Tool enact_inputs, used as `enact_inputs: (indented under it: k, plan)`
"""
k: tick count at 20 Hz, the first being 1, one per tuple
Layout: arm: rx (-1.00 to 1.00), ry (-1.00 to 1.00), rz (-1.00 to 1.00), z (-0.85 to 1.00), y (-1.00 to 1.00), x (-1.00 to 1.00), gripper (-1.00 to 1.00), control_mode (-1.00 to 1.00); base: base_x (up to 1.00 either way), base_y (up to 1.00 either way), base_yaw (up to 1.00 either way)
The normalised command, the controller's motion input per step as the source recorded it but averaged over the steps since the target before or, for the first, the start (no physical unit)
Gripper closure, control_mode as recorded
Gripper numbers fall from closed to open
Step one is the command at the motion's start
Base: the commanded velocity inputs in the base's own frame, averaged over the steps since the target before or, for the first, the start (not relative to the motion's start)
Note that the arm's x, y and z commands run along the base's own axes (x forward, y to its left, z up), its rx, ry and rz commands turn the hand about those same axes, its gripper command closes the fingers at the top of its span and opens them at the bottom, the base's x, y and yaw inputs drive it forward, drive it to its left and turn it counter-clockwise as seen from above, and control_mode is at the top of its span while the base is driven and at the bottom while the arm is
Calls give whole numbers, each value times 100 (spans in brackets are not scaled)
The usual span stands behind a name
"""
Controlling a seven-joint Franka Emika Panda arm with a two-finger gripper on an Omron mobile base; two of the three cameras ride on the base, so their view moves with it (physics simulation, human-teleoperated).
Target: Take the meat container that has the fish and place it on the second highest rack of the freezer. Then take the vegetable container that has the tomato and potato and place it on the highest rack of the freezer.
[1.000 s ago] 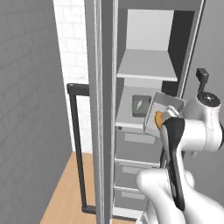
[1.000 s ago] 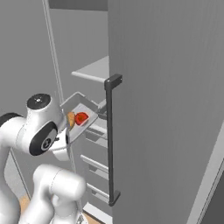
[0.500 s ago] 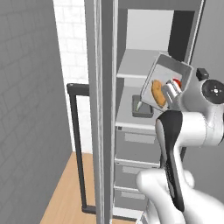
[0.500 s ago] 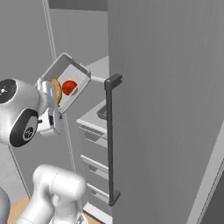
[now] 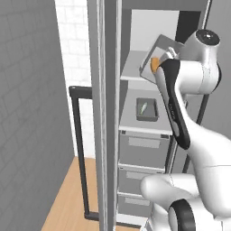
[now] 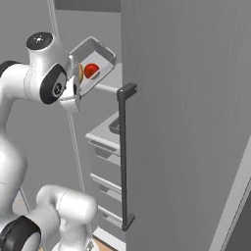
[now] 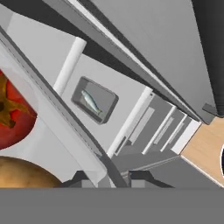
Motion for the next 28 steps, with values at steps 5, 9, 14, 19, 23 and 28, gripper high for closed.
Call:
enact_inputs:
  k: [5, 9, 14, 19, 23, 28]
  plan:
    - [-3, 0, 0, -15, -27, 77, 100, -100, 0, 0, 0]
    - [-11, 1, 0, -41, -38, 86, 100, -100, 0, 0, 0]
    - [-2, 0, -3, -17, -46, 100, 100, -100, 0, 0, 0]
    - [0, 0, -4, -9, -46, 100, 100, -100, 0, 0, 0]
    - [0, 4, -1, -25, -34, 100, 100, -100, 0, 0, 0]
    - [0, 1, -2, -14, -7, 68, -100, -100, 0, 0, 0]
